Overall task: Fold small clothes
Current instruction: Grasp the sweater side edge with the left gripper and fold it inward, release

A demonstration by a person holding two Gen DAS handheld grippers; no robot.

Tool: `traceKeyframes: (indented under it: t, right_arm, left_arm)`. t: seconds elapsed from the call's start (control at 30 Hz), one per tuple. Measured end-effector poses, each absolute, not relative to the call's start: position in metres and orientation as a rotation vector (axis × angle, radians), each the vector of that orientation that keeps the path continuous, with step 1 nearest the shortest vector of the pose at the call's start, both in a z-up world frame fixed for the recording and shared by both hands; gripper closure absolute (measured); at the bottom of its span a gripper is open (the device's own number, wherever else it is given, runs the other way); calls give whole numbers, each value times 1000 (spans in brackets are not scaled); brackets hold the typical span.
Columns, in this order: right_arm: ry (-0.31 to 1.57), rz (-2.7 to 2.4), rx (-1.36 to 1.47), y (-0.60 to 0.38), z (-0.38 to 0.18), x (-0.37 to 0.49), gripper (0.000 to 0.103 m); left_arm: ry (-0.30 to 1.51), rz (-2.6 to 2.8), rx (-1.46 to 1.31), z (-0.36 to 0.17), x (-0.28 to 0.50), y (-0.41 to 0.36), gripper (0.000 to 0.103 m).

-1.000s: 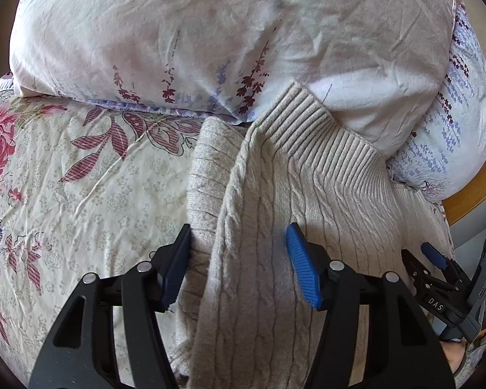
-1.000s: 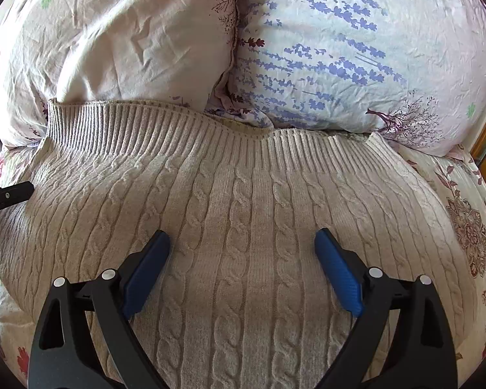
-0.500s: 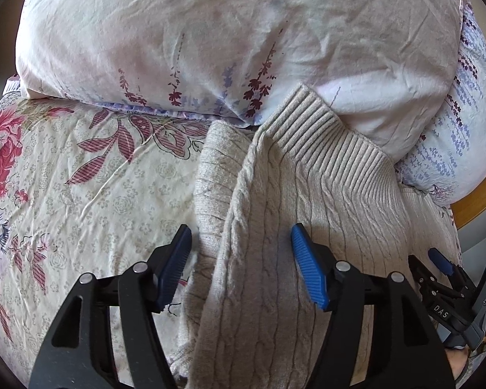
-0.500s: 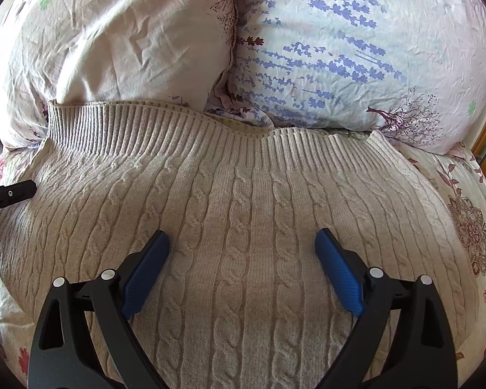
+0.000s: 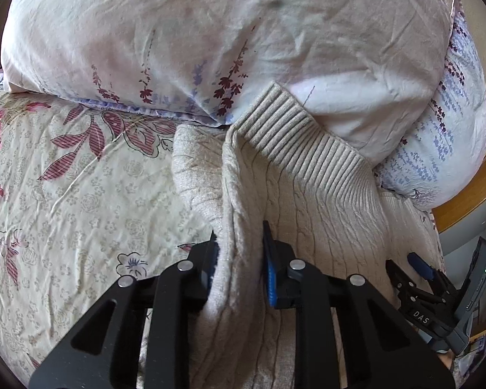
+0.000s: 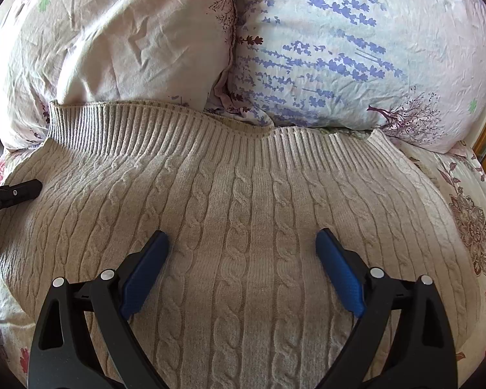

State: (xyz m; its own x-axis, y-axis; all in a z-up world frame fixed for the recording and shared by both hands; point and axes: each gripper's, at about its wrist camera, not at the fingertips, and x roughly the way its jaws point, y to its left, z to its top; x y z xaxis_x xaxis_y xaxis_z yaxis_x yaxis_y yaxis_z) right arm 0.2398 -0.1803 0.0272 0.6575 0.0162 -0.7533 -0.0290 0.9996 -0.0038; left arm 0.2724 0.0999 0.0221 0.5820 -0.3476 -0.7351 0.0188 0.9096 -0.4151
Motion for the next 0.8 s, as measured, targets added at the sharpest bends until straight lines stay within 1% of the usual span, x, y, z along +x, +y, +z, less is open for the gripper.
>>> traceKeyframes:
  t: [0.1,0.2,0.4,0.67,0.8]
  right_arm:
    - [858,33,-19,-181,27,240,9]
    - [870,44,-17,-183,29,243,8]
    - [877,98,-10,-194,36,243,9]
    - [792,-15,38,-270,62,215,9]
    - [752,-104,75,-316,71,195,9]
  left_arm:
    - [906,-261,-487,27,268,109,84]
    - [868,-326,-560,44,261,110,84]
    - [799,-469,-592,88,249,74,85]
    - [783,-723,-650,116,258,-31,85]
    - [813,-821,-660,109,267,-91,85]
